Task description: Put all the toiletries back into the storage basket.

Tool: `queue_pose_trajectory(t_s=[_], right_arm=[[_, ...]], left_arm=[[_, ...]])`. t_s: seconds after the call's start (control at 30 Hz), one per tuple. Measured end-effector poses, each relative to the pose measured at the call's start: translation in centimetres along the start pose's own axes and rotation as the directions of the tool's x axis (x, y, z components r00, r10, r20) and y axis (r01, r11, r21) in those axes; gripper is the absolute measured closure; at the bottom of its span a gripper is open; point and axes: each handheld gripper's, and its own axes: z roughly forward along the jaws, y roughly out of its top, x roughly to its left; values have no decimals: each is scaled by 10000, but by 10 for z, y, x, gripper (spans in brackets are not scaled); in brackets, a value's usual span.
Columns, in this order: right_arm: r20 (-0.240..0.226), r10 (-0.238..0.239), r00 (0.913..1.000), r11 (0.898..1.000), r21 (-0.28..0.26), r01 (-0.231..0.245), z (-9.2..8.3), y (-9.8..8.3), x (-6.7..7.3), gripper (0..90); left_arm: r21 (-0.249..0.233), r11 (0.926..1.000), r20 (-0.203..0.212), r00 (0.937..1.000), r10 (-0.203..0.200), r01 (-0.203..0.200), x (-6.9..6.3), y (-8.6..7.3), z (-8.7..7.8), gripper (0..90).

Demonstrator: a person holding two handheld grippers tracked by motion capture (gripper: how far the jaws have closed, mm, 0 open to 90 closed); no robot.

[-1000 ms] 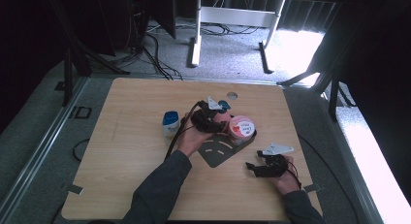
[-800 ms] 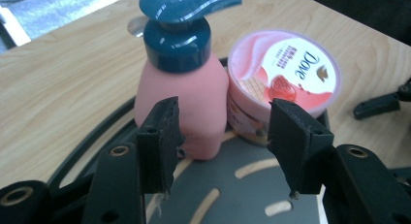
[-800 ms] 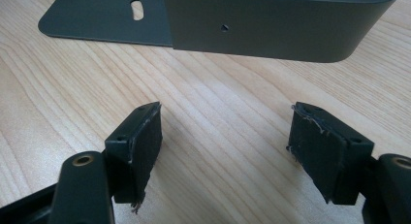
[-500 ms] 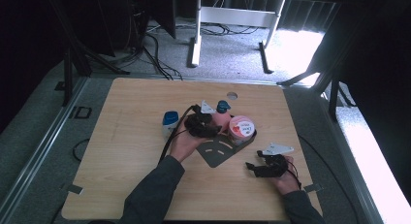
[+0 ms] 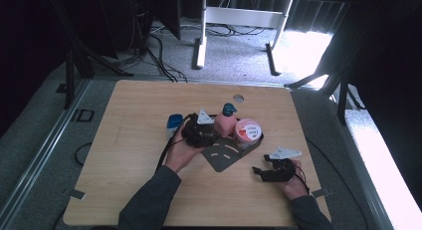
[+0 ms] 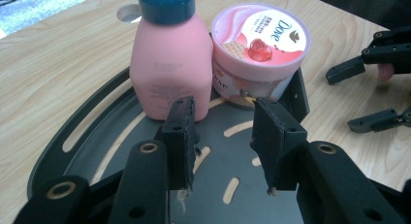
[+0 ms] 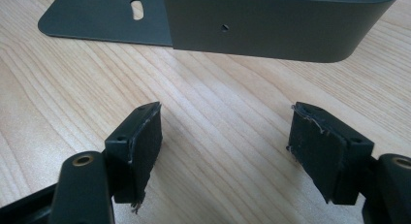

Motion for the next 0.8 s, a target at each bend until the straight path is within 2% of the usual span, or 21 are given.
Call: queue_pose_trajectory(t_s=[0.17, 0.4, 0.6, 0.8], right_arm=[[16, -7, 10000, 10000, -2, 7, 0, 0, 0, 273], [6, -14, 10000, 10000, 2, 14, 0, 0, 0, 273], [0, -4, 10000, 10000, 3, 4, 0, 0, 0, 273], [-4, 1, 10000, 10000, -3, -1, 0, 0, 0, 273]], left_arm=[[-122, 9999, 9, 10000, 97, -97, -1, -5, -9, 624], [-2, 10000, 5, 10000, 31, -31, 1, -11, -15, 633], [155, 9999, -335, 9994, 38, -33, 3, -20, -19, 650], [280, 9996, -400, 9992, 34, -22, 5, -29, -23, 699]])
